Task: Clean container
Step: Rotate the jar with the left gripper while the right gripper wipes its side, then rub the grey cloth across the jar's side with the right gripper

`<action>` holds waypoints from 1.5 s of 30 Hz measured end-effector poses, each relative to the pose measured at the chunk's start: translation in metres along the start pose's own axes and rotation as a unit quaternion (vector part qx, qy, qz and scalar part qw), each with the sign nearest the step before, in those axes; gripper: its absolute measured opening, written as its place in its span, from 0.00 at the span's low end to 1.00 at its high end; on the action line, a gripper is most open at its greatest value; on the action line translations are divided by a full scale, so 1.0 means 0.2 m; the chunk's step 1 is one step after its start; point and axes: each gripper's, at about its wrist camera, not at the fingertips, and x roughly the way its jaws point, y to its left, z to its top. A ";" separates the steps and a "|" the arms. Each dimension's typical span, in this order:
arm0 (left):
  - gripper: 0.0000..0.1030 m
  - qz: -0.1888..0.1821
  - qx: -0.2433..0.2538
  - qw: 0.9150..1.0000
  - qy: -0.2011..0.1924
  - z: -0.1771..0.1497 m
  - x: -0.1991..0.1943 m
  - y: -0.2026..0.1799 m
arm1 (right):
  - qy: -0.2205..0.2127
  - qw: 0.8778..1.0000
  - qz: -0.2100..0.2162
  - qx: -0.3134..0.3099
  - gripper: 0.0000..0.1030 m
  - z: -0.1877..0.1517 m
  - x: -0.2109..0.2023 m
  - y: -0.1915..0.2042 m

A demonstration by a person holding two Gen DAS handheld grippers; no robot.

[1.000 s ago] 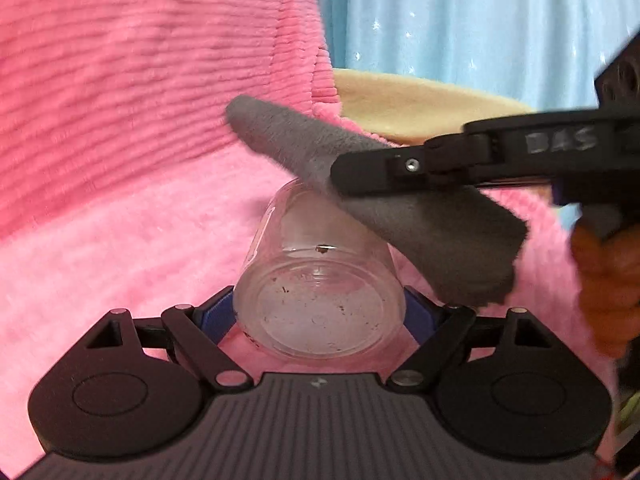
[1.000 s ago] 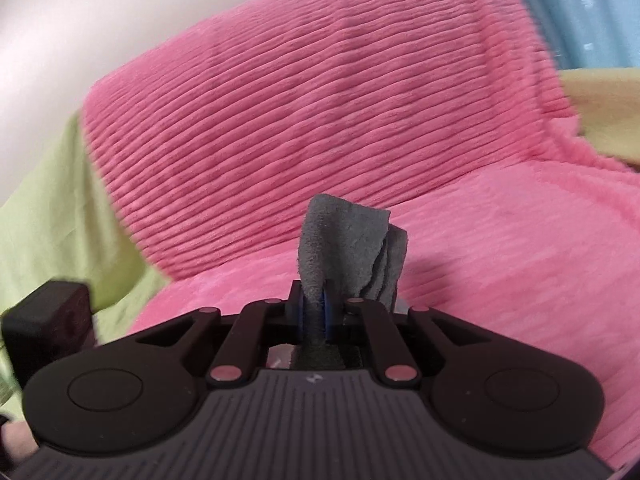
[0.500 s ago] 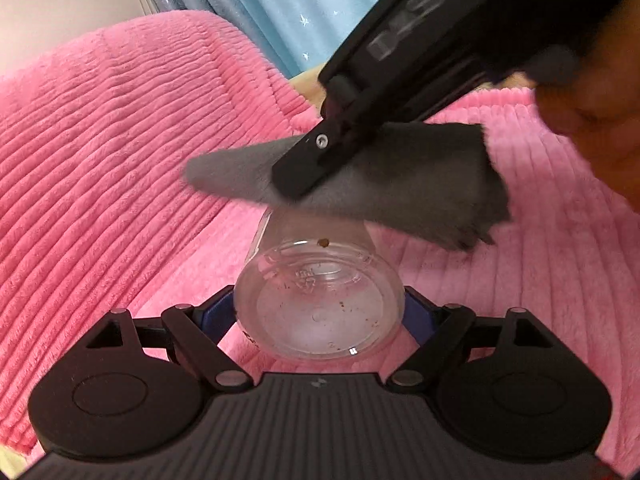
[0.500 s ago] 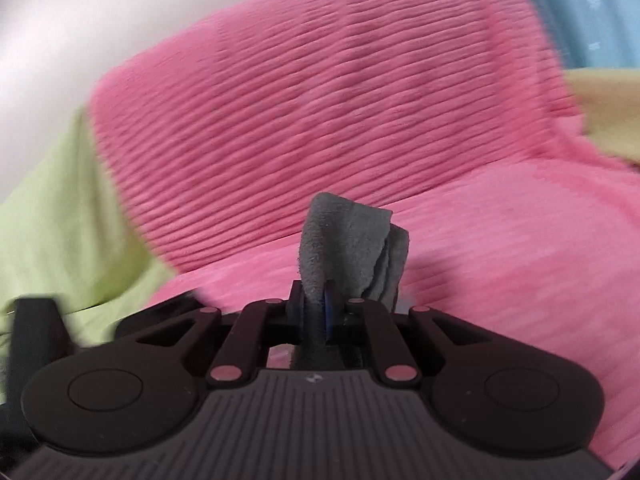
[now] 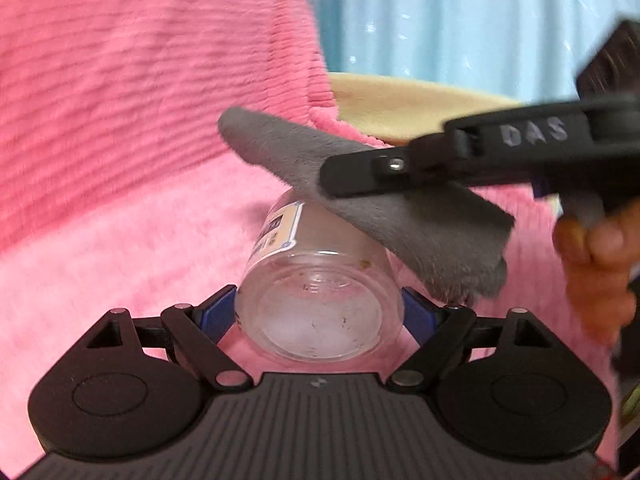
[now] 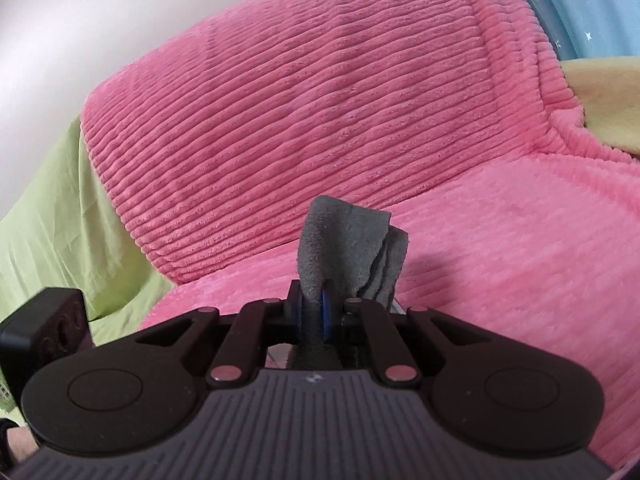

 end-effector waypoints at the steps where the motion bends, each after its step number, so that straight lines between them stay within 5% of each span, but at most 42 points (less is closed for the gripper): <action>1: 0.83 0.002 0.003 1.000 0.000 0.00 0.00 0.00 | 0.000 1.000 0.000 0.001 0.06 -0.01 0.00 0.00; 3: 0.83 0.006 0.009 1.000 0.000 -0.01 -0.01 -0.02 | 0.002 1.000 0.002 -0.005 0.07 -0.01 -0.01 0.02; 8: 0.83 0.073 0.141 0.987 0.003 -0.03 0.00 -0.15 | 0.040 0.996 0.065 -0.035 0.07 -0.03 -0.04 0.08; 14: 0.83 0.090 0.189 0.978 0.000 -0.07 -0.02 -0.24 | 0.010 0.999 -0.007 -0.038 0.07 0.01 -0.02 0.00; 20: 0.83 0.088 0.190 0.978 0.000 -0.07 -0.01 -0.22 | 0.046 0.994 0.074 -0.070 0.06 -0.03 -0.04 0.11; 25: 0.83 0.091 0.201 0.975 0.000 -0.07 0.00 -0.23 | 0.012 0.999 0.013 -0.027 0.06 0.01 -0.01 -0.01; 29: 0.83 0.088 0.198 0.976 0.000 -0.07 0.00 -0.23 | 0.003 1.000 0.016 0.009 0.06 0.00 -0.03 -0.07; 33: 0.84 0.034 0.093 0.995 0.005 -0.02 -0.02 -0.09 | 0.003 1.000 0.015 0.012 0.06 0.00 -0.03 -0.07; 36: 0.83 0.012 0.043 0.999 0.005 -0.01 -0.01 -0.03 | 0.002 1.000 0.015 0.015 0.06 0.00 -0.03 -0.09; 40: 0.83 0.036 0.079 0.996 0.004 -0.01 -0.01 -0.07 | 0.009 1.000 0.009 -0.002 0.07 0.01 -0.01 -0.03; 45: 0.83 0.070 0.153 0.986 0.003 -0.05 -0.02 -0.17 | 0.043 0.995 0.087 -0.019 0.07 -0.03 -0.02 0.06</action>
